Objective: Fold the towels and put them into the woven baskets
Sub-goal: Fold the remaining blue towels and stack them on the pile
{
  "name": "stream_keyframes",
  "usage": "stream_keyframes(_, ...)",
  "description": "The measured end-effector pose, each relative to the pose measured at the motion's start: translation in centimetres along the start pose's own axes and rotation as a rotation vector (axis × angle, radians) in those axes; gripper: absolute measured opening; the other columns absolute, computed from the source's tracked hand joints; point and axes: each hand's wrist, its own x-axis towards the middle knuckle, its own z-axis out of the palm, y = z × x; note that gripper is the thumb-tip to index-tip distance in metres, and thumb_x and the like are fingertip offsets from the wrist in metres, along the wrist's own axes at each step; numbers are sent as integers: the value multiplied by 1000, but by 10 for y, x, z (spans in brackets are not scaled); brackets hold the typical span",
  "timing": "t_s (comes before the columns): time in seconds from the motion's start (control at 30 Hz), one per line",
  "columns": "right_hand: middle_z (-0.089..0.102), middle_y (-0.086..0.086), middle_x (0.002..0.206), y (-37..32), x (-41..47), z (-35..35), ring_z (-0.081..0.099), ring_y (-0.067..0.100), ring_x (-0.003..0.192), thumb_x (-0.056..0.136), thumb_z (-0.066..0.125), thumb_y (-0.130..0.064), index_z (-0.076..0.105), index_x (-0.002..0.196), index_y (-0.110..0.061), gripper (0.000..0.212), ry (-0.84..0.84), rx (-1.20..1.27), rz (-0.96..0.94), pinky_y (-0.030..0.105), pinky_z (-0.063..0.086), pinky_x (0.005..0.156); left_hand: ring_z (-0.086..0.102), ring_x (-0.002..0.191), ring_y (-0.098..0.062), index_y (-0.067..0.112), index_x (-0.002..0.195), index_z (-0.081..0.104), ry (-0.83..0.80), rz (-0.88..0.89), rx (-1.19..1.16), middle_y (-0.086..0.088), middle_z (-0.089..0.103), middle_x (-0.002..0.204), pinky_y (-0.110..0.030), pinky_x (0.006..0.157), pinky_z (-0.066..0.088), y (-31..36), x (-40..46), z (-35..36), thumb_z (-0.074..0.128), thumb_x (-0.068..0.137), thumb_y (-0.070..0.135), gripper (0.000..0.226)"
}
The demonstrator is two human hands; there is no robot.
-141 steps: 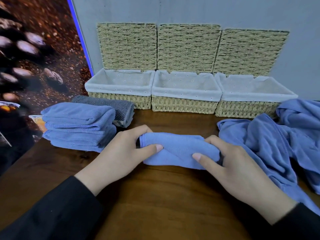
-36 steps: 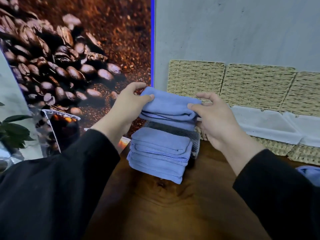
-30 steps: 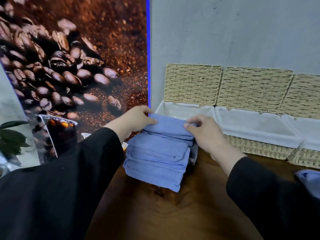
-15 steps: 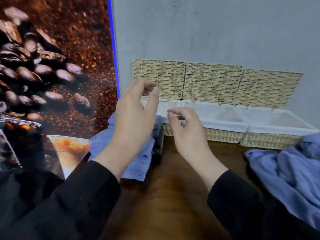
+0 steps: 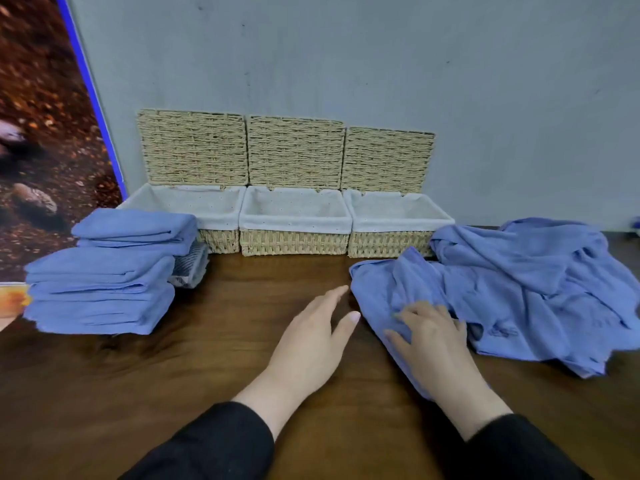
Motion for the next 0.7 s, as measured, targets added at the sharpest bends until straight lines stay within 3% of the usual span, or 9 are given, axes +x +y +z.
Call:
stream_keyframes(0.07, 63, -4, 95, 0, -1, 5, 60, 27, 97, 90, 72, -29, 71, 89, -22, 6, 60, 35, -40, 41, 41, 79, 42, 137, 0, 38, 153, 34, -15, 6, 23, 19, 45, 151, -16, 108, 32, 2, -1, 4, 43, 103, 52, 53)
stream_keyframes(0.1, 60, -5, 90, -3, 0, 7, 60, 26, 93, 92, 70, -26, 68, 86, -21, 8, 84, 110, -66, 39, 43, 75, 42, 137, 1, 39, 153, 35, -18, 2, 19, 20, 47, 150, -18, 111, 33, 2, -2, 5, 43, 102, 54, 53)
stream_keyframes(0.2, 54, -13, 90, -21, 5, -4, 55, 5, 86, 102, 58, -31, 58, 95, -26, 8, 100, 565, -56, 21, 39, 72, 40, 138, 7, 47, 151, 36, 5, 12, -145, 24, 47, 150, -29, 117, 36, 4, -8, -2, 48, 101, 52, 52)
stream_keyframes(0.3, 54, 0, 73, -46, 14, -25, 47, 8, 64, 103, 55, -34, 63, 91, -17, 23, 52, 1053, -20, 24, 37, 62, 28, 142, 14, 50, 152, 29, 13, 59, -245, 32, 34, 155, -21, 118, 29, 10, -16, -19, 61, 99, 39, 63)
stream_keyframes(0.37, 69, -13, 91, -58, 22, -30, 63, 0, 83, 106, 49, -34, 69, 108, -27, 21, -70, 1160, -117, 19, 48, 72, 28, 139, 19, 48, 155, 25, -14, 51, -174, 40, 32, 152, -9, 111, 28, 5, -14, -31, 69, 94, 36, 76)
stream_keyframes(0.43, 64, -29, 122, -59, 31, -22, 56, -16, 114, 107, 44, -33, 61, 131, -35, 29, -205, 1130, -264, 8, 46, 89, 44, 127, 18, 45, 145, 45, 32, 8, -31, 40, 50, 137, -3, 98, 34, -14, -5, -39, 70, 93, 33, 59)
stream_keyframes(0.5, 59, -29, 132, -52, 39, -9, 50, -17, 122, 106, 46, -35, 57, 138, -36, 33, -253, 1000, -339, 16, 46, 102, 62, 95, 8, 33, 104, 70, 152, -64, 72, 27, 69, 101, -14, 79, 43, -33, 4, -44, 66, 96, 28, 10)
stream_keyframes(0.57, 56, -32, 134, -43, 44, 1, 47, -16, 125, 101, 55, -45, 56, 138, -40, 37, -252, 863, -350, 25, 44, 109, 56, 69, 1, 23, 76, 65, 261, -125, 29, 15, 66, 74, -23, 65, 41, -45, 14, -46, 62, 98, 26, 23)
stream_keyframes(0.7, 42, -31, 146, -42, 60, 12, 33, -5, 139, 88, 58, -69, 45, 146, -43, 65, -288, 440, -475, 29, 24, 112, 53, 65, -9, 21, 68, 60, 423, -233, -127, 7, 62, 65, -31, 64, 40, -56, 33, -54, 57, 100, 23, 33)
